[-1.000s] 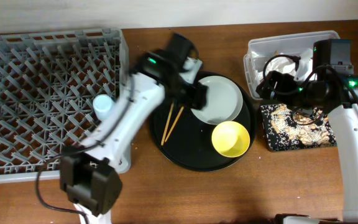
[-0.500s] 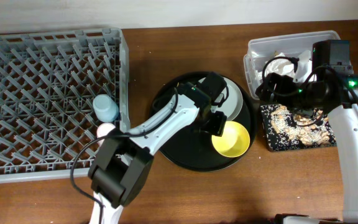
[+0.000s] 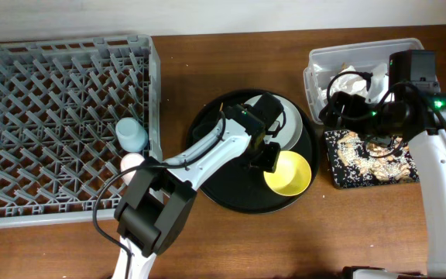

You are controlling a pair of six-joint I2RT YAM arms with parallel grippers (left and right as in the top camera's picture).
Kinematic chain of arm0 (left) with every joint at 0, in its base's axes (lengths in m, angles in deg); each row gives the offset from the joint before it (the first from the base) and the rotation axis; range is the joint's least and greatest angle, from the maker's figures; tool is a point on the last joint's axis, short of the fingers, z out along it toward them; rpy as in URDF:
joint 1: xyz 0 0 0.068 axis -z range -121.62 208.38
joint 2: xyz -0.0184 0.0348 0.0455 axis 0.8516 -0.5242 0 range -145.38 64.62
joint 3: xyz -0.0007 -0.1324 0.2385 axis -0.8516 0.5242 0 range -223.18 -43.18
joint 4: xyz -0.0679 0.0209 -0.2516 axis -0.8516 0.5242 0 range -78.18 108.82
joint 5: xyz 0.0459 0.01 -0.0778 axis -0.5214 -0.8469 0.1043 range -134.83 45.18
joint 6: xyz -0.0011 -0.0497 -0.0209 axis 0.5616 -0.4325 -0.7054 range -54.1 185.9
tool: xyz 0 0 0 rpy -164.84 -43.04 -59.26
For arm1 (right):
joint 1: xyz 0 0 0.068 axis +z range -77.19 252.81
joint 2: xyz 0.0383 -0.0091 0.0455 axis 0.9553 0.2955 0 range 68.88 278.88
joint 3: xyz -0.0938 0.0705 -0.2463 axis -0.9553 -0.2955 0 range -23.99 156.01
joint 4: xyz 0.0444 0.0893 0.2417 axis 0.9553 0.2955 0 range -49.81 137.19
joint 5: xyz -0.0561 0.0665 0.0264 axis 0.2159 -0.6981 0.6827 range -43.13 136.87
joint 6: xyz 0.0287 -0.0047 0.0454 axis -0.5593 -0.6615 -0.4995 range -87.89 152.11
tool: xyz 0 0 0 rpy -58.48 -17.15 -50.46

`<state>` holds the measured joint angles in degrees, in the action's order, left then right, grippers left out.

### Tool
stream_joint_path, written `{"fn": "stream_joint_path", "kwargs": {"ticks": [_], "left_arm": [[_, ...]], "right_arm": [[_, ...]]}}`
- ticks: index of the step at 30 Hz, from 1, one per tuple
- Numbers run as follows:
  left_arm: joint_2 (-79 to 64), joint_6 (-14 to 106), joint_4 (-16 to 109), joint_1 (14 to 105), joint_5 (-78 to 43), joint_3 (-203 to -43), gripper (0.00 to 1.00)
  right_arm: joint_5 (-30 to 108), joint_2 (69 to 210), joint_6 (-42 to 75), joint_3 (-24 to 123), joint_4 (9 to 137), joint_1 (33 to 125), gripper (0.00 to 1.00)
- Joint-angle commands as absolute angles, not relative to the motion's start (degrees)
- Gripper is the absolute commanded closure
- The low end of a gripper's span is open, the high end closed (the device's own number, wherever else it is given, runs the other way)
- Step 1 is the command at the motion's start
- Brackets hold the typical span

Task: Sort waste into correct bins and load items into the dishwasher rack
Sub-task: 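Grasp the rim of the yellow bowl with the left gripper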

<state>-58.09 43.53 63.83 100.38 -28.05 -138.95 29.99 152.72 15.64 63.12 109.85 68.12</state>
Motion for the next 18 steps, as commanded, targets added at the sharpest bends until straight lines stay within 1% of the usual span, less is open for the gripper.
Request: {"fn": "stream_joint_path", "kwargs": {"ticks": [1,11,14,16,18], "left_arm": [[-58.71,43.0,63.76,100.62,-27.22,-138.66,0.5],[-58.93,43.0,63.65,100.78,-27.2,-137.77,0.5],[-59.36,42.98,63.67,100.78,-27.18,-137.77,0.56],[-59.65,42.98,63.65,101.06,-27.2,-137.77,0.58],[-60.24,42.98,63.63,101.67,-27.18,-137.77,0.62]], "right_arm": [[31.08,152.19,15.83,63.98,110.05,67.91,0.01],[31.08,152.19,15.86,63.98,110.05,67.91,0.01],[31.08,152.19,15.83,63.98,110.01,67.91,0.02],[31.08,152.19,15.83,63.98,110.01,67.91,0.02],[31.08,152.19,15.83,63.98,110.01,67.91,0.01]]}}
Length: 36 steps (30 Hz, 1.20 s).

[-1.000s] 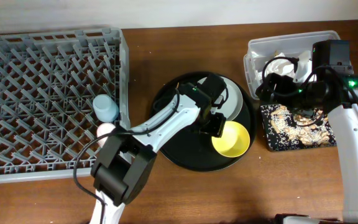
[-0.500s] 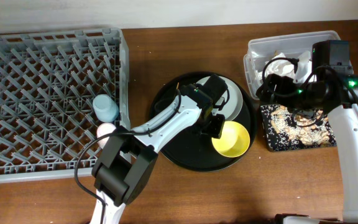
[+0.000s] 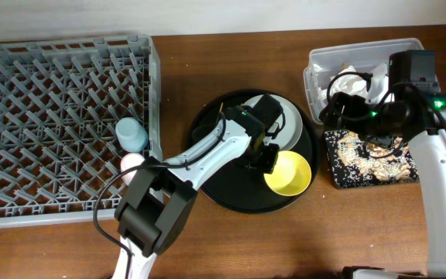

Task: Sort waste into correct bins and load items into the dishwasher rack
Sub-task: 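Grasp the rim of the yellow bowl with the left gripper, then carry the yellow bowl over to the rack with the left gripper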

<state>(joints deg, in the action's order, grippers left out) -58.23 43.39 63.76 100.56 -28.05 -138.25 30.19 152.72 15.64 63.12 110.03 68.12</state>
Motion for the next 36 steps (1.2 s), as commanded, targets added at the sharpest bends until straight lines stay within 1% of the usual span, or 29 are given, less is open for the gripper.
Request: {"fn": "stream_joint_path", "kwargs": {"ticks": [1,4,5,7,11,18,29,33,36], "left_arm": [[-60.48,42.98,63.61,101.78,-27.18,-137.77,0.65],[-60.52,42.98,63.54,101.89,-27.2,-137.77,0.76],[-60.52,42.98,63.48,101.89,-27.2,-137.77,0.82],[-60.52,42.98,63.46,101.87,-27.2,-137.77,0.99],[-60.5,42.98,63.91,101.72,-26.94,-138.44,0.99],[-57.7,46.48,72.57,98.2,-27.66,-146.34,0.99],[-49.9,47.83,74.52,92.51,-37.95,-147.28,0.99],[-45.55,48.66,75.02,88.8,-46.63,-147.3,0.99],[-41.46,48.68,75.8,84.08,-60.46,-147.3,0.99]], "right_arm": [[31.08,152.19,15.83,63.98,110.01,67.91,0.01],[31.08,152.19,15.86,63.98,110.01,67.91,0.01],[31.1,152.19,15.88,63.98,110.03,67.91,0.02],[31.1,152.19,16.91,63.98,110.07,67.91,0.02],[31.1,152.19,16.91,63.98,110.25,67.91,0.02],[31.1,152.19,16.91,63.98,109.83,67.91,0.01],[31.1,152.19,16.91,63.98,110.07,67.91,0.01],[31.1,152.19,16.91,63.98,110.05,67.91,0.02],[31.1,152.19,16.88,63.98,110.01,67.91,0.01]]}}
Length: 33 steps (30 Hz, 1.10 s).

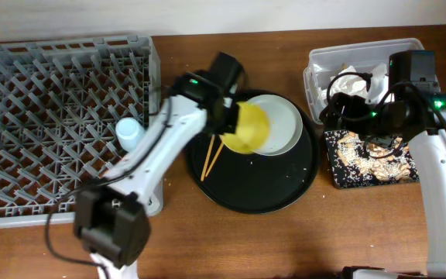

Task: Sort waste into correct bins and load items into the dishwasher rack
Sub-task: 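Carry the yellow bowl over to the rack with the left gripper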

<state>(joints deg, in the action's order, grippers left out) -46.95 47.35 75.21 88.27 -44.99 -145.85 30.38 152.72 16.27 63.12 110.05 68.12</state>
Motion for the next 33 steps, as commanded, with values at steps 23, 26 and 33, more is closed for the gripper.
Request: {"fn": "stream_joint_path", "kwargs": {"ticks": [23,26,33], "left_arm": [[-40.15,48.62,73.55,67.4,-94.34,-147.28,0.99],[-40.15,48.62,71.72,65.46,-94.93,-147.28,0.99],[-40.17,48.62,67.13,64.21,-104.05,-147.28,0.99]], "right_arm": [[32.59,152.3,16.91,63.98,109.83,67.91,0.02],[32.57,152.41,16.88,63.98,109.79,67.91,0.01],[32.57,152.52,16.88,63.98,109.7,67.93,0.02]]}}
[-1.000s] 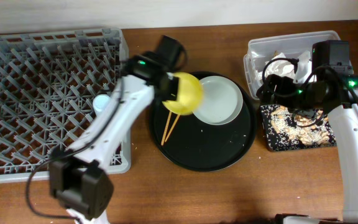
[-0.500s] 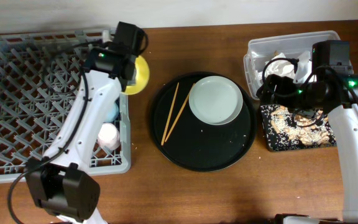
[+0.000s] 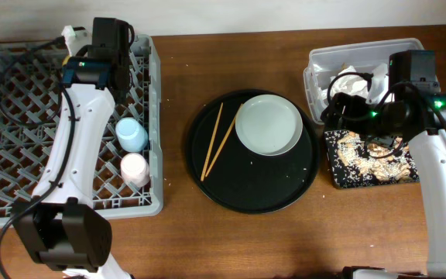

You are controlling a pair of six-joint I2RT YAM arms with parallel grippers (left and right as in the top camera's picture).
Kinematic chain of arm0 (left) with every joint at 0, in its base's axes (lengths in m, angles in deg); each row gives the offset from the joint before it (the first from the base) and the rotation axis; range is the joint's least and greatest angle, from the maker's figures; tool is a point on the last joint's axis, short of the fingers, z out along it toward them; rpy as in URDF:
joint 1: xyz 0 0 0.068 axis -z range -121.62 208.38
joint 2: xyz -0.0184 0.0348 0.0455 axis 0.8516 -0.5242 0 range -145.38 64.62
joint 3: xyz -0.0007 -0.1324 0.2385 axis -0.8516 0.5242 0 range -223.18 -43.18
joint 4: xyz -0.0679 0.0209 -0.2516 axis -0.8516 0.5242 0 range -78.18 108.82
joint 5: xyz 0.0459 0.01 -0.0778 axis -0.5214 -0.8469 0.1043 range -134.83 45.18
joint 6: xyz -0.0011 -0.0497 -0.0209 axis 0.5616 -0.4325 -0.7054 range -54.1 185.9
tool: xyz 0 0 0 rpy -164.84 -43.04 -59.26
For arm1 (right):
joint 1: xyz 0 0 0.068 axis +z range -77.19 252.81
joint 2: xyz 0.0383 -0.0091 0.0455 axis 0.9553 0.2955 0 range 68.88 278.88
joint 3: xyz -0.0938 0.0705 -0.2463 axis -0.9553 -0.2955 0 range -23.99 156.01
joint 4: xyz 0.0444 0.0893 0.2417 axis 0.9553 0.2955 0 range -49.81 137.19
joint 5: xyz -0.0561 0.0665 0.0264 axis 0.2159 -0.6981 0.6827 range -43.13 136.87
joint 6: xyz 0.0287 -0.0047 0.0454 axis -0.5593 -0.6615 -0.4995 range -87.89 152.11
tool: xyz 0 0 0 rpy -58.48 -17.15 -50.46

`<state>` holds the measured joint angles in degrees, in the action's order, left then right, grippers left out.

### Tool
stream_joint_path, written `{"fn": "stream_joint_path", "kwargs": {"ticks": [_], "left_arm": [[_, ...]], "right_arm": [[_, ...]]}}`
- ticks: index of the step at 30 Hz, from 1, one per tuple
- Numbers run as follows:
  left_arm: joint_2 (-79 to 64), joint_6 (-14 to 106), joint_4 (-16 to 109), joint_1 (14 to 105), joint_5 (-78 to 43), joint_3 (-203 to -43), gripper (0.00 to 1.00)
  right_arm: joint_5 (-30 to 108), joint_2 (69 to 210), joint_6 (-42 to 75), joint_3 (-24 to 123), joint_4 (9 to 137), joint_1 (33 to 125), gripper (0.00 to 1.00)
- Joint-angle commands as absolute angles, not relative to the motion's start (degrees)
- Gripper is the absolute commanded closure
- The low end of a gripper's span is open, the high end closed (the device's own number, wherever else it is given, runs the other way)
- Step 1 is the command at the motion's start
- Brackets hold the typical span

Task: Sort waste into correct bins and load items into the dishwasher rack
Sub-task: 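Carry the yellow bowl over to the rack with the left gripper, then stand the yellow bowl in the rack's back row and release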

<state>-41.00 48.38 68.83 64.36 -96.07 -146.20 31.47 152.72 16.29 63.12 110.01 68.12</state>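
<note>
My left gripper (image 3: 105, 56) hangs over the far right part of the grey dishwasher rack (image 3: 22, 116); its fingers are hidden under the wrist, and no yellow bowl shows anywhere. A blue cup (image 3: 132, 134) and a pink cup (image 3: 135, 168) stand in the rack's right edge. The round black tray (image 3: 254, 190) carries a white plate (image 3: 269, 124) and a pair of wooden chopsticks (image 3: 216, 141). My right gripper (image 3: 345, 105) sits at the near edge of the clear waste bin (image 3: 324, 58); its jaws are lost among cables.
Crumpled white paper (image 3: 355, 77) lies in the clear bin. A dark patterned square container (image 3: 370, 159) sits in front of the bin, under the right arm. The rack's near wall (image 3: 68, 211) runs along the table's left front.
The left arm has swung from the tray's far left edge to above the rack's far right corner. The yellow bowl it held no longer shows. The right arm has not moved.
My left gripper was down at the yellow bowl on the tray beside the plate, and stayed there a moment later. Then it held the bowl lifted over the tray's far left side. Now it is over the rack and the bowl is out of sight.
</note>
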Motion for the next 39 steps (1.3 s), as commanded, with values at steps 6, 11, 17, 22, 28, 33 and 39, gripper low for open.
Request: {"fn": "stream_joint_path", "kwargs": {"ticks": [6,11,17,22,28,33,39], "left_arm": [[-41.61,48.6,65.16,64.38,-104.42,-147.21,0.99],[-46.88,48.64,65.18,65.32,-104.92,-147.21,0.99],[-53.0,48.68,61.2,70.09,-113.07,-147.21,0.99],[-56.87,48.68,57.66,70.99,-115.11,-147.21,0.99],[-58.38,48.64,55.46,70.99,-120.33,-147.21,0.99],[-58.42,48.66,52.31,71.03,-118.93,-147.21,0.99],[-58.66,48.64,51.63,71.03,-116.57,-147.21,0.99]], "right_arm": [[32.57,152.52,16.91,63.98,109.61,67.91,0.02],[32.59,152.52,17.87,63.98,109.61,67.91,0.01],[32.61,152.52,18.39,63.95,109.64,67.91,0.02],[32.63,152.52,18.41,63.93,109.85,67.91,0.01],[33.66,152.52,18.39,63.93,109.83,67.91,0.01],[33.66,152.56,18.39,63.93,109.88,67.91,0.02],[34.05,152.61,18.39,63.93,109.85,67.91,0.02]]}}
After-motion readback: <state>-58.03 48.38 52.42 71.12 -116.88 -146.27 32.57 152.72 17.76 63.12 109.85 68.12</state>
